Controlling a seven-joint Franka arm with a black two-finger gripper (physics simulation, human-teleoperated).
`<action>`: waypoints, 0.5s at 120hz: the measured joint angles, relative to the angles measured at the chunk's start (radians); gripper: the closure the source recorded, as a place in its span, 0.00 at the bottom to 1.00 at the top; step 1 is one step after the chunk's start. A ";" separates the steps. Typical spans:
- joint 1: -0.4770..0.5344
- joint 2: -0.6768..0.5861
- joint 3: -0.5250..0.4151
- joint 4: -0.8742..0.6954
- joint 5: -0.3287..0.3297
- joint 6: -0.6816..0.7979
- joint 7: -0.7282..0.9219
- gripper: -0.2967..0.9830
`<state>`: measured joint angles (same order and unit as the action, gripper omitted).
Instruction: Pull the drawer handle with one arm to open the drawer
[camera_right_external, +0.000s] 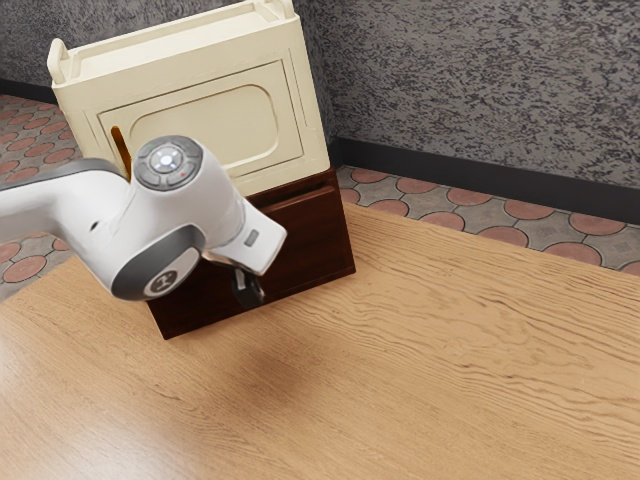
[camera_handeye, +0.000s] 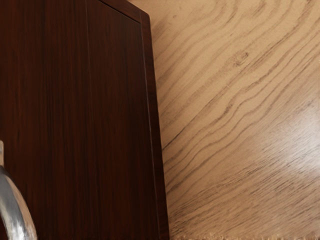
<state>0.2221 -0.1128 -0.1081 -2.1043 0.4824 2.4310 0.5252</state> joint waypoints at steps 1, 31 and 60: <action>0.000 -0.003 -0.001 -0.004 0.000 0.000 0.000 0.24; -0.005 -0.070 -0.033 -0.076 0.000 0.003 -0.013 0.23; -0.017 -0.131 -0.058 -0.130 -0.002 0.006 -0.030 0.25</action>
<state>0.2046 -0.2438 -0.1664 -2.2342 0.4800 2.4365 0.4948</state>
